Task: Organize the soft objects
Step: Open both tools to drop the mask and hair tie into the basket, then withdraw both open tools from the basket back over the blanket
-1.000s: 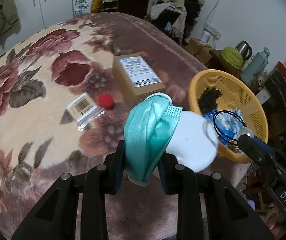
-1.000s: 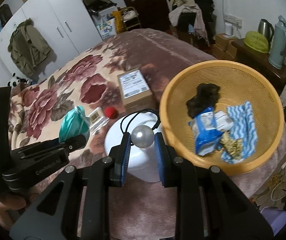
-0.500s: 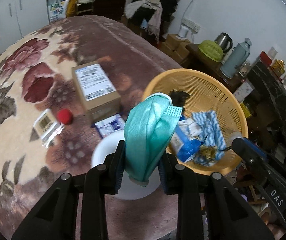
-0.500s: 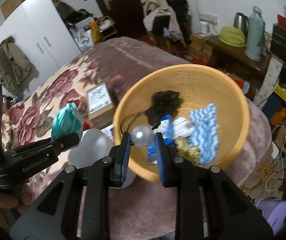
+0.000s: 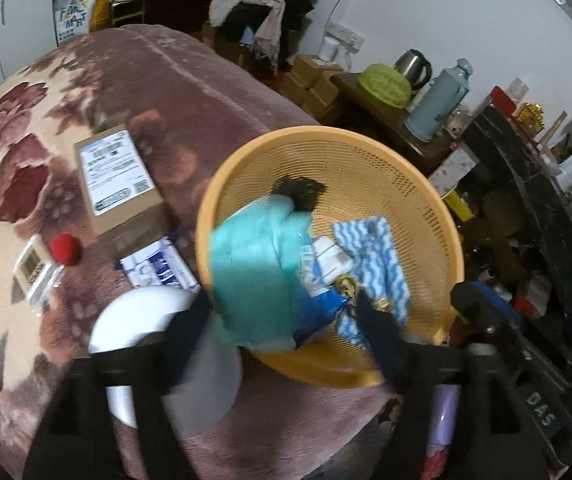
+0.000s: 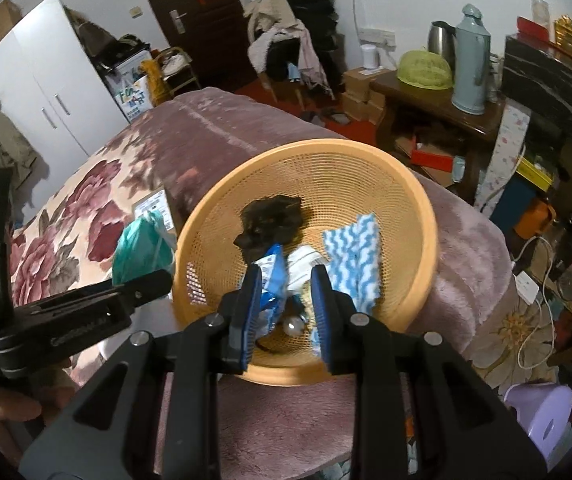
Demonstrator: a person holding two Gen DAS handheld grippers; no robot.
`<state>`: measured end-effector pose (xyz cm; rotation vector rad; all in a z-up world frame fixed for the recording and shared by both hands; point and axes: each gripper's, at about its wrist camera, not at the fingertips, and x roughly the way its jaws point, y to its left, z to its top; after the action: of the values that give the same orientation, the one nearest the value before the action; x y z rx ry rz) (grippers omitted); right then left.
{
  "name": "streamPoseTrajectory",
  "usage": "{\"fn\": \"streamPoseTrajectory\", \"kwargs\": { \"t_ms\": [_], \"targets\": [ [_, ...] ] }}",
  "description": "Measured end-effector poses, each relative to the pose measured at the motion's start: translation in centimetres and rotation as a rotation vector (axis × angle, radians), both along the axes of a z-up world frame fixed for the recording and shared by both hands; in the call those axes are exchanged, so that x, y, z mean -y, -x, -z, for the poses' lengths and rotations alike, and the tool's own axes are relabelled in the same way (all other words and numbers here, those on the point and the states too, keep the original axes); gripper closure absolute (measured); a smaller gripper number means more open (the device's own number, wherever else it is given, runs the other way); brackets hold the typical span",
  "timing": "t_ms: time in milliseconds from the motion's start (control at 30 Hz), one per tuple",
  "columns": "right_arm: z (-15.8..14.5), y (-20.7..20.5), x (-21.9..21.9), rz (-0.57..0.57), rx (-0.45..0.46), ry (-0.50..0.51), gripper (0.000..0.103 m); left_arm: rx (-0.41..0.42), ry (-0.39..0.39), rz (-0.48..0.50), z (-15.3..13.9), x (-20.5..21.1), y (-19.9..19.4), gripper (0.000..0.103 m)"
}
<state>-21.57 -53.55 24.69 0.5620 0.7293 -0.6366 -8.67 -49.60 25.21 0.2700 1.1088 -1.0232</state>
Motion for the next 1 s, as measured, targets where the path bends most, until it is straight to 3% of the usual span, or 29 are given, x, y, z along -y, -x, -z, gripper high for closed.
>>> {"fn": "streamPoseTrajectory", "kwargs": {
  "t_ms": [33, 300, 400, 433, 533, 567, 1000],
  "targets": [
    [0.2, 0.2, 0.3, 0.011, -0.007, -0.004, 0.075, -0.001, 0.006, 0.001, 0.0, 0.0, 0.1, 0.007],
    [1.5, 0.5, 0.6, 0.029, -0.032, -0.048, 0.067, 0.071, -0.025, -0.041, -0.1, -1.6, -0.5, 0.003],
    [1.7, 0.3, 0.2, 0.023, -0.034, -0.055, 0.054, 0.085, -0.031, -0.066, -0.1, -2.6, -0.9, 0.002],
    [1.8, 0.2, 0.1, 0.020, -0.036, -0.059, 0.049, 0.089, -0.034, -0.074, -0.2, -2.8, -1.0, 0.002],
    [2.1, -0.1, -0.3, 0.009, -0.033, -0.079, 0.013, 0.113, -0.032, -0.088, -0.5, -3.8, -1.1, 0.001],
    [2.1, -0.2, -0.4, 0.007, -0.032, -0.081, 0.007, 0.120, -0.031, -0.090, -0.6, -4.1, -1.1, 0.001],
    [2.3, -1.0, -2.2, -0.002, -0.083, -0.067, 0.000, 0.112, -0.048, -0.144, 0.0, -7.7, -2.1, 0.001]
  ]
}}
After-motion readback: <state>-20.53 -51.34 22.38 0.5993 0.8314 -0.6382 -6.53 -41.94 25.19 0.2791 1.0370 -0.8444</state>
